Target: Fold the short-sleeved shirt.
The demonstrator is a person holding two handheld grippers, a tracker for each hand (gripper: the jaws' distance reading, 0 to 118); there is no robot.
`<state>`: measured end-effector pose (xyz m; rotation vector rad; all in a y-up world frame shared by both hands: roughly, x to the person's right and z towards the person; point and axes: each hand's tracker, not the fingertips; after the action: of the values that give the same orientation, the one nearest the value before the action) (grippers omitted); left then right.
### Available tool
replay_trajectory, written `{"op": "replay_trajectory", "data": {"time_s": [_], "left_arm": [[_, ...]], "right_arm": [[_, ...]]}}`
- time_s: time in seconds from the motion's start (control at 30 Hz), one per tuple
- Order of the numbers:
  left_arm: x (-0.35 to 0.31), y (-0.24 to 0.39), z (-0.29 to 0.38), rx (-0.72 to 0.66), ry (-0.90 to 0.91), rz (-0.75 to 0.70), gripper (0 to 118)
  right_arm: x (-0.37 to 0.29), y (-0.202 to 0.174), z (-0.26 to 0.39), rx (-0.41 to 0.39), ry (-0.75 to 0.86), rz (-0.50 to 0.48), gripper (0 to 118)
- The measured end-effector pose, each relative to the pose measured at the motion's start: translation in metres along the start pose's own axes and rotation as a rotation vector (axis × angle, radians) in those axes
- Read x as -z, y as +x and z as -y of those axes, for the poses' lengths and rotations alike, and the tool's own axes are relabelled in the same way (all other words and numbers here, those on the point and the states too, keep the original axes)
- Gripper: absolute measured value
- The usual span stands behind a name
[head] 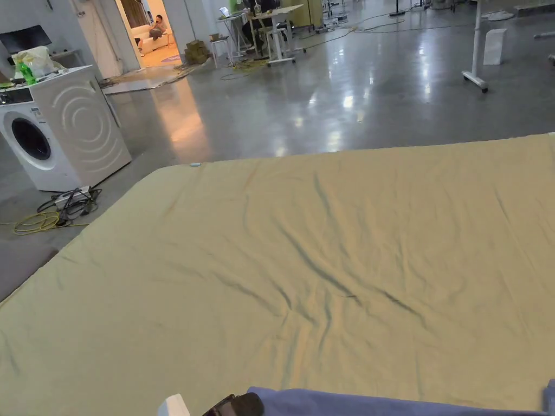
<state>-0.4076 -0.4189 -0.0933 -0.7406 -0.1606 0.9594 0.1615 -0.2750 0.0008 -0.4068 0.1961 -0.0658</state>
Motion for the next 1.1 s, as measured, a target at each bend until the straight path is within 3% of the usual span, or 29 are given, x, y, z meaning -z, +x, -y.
{"op": "replay_trajectory", "data": {"time_s": [0.07,0.2,0.3,0.37,0.4,0.43,0.7,0.97,1.1], "left_arm": [[0.005,0.004,0.005,-0.051,0.015,-0.038,111],[0.012,-0.005,0.012,-0.137,0.043,0.132,110],[0.028,-0.014,0.015,-0.174,-0.022,0.209,95],[0.033,-0.01,0.019,-0.162,-0.035,0.162,56],[0.034,-0.009,0.02,-0.171,-0.034,0.118,22],[0.035,-0.008,0.022,-0.171,-0.042,0.071,11],[0.009,0.011,0.009,-0.21,0.04,0.119,10],[-0.043,0.038,-0.053,-0.032,0.135,-0.03,10],[-0.035,0.084,-0.068,0.238,0.1,-0.054,10]], "right_arm": [[-0.002,0.002,0.001,-0.005,-0.009,0.026,0],[-0.006,0.009,0.001,0.034,-0.02,0.026,0],[-0.007,0.006,0.0,0.055,-0.023,0.017,0],[-0.01,0.003,-0.001,0.044,-0.023,0.017,0],[-0.012,0.002,-0.001,0.029,-0.024,0.019,0],[-0.012,0.003,0.001,0.017,-0.024,0.022,0],[-0.017,0.012,0.005,0.032,-0.032,0.021,0],[-0.013,0.018,0.007,0.054,-0.026,0.006,0],[-0.008,0.018,0.012,0.091,-0.036,-0.009,0]]}}
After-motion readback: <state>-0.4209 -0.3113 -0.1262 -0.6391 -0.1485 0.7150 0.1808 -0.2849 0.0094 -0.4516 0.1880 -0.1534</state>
